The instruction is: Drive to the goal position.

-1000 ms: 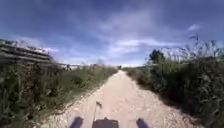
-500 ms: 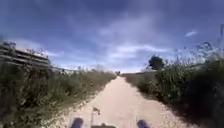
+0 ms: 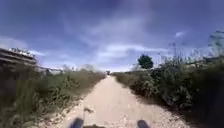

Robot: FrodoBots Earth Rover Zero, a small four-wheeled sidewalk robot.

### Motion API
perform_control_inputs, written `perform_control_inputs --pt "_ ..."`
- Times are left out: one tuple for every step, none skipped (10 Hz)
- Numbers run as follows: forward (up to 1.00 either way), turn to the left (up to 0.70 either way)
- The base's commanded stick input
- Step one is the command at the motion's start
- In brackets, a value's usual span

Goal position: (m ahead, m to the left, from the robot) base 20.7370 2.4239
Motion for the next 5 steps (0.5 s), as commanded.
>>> perform_control_inputs --pt "1.00 0.00" --pt "1.00 0.00" --pt "0.91 -0.04" --pt "0.85 -0.24" --pt "0.85 -0.11"
